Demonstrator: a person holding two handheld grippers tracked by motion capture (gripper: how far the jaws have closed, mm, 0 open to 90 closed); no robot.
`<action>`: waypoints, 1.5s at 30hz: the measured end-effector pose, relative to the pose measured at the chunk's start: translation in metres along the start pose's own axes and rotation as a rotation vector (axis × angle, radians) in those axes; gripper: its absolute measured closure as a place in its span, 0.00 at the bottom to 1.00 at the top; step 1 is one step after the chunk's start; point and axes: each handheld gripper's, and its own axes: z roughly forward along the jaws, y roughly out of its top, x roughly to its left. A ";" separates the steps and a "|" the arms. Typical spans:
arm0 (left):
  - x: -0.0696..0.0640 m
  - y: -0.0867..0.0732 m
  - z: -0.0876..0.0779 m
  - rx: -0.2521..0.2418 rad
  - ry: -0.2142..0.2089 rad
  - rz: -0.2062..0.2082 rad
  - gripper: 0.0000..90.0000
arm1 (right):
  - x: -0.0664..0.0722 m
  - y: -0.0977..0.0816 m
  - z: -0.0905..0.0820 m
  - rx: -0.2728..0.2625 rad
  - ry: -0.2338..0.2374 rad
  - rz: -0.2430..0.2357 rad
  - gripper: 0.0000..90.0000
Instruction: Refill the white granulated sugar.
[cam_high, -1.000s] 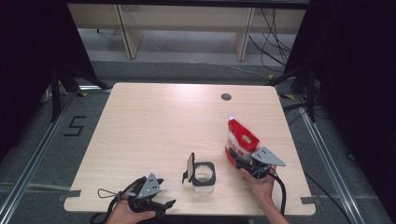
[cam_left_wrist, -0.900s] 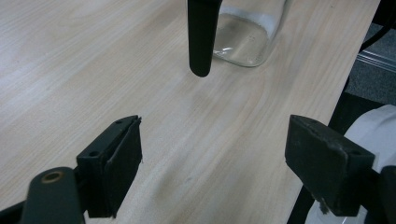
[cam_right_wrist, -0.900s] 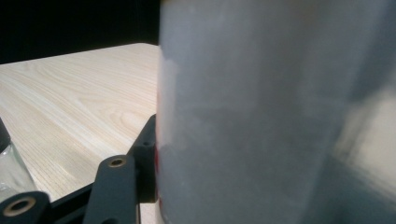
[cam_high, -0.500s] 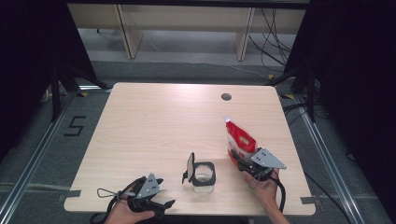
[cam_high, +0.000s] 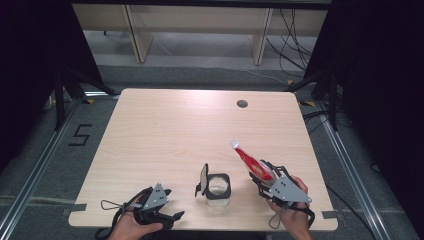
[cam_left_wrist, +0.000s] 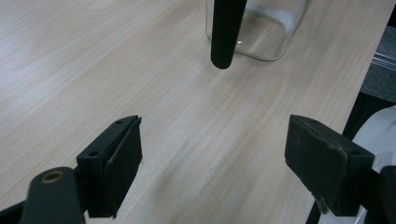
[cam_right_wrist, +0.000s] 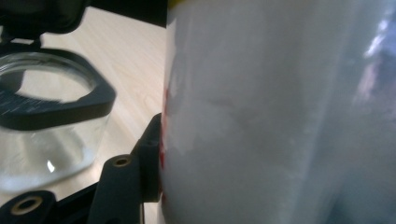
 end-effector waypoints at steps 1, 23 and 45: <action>0.000 0.000 0.000 -0.006 -0.003 -0.004 0.21 | 0.001 0.001 -0.003 0.006 0.002 -0.029 0.53; 0.004 -0.002 -0.001 -0.010 -0.004 -0.018 0.21 | 0.023 0.022 -0.041 0.191 -0.080 -0.588 0.54; 0.004 -0.001 0.000 -0.016 -0.004 -0.024 0.21 | 0.050 0.033 -0.038 0.358 -0.049 -0.990 0.54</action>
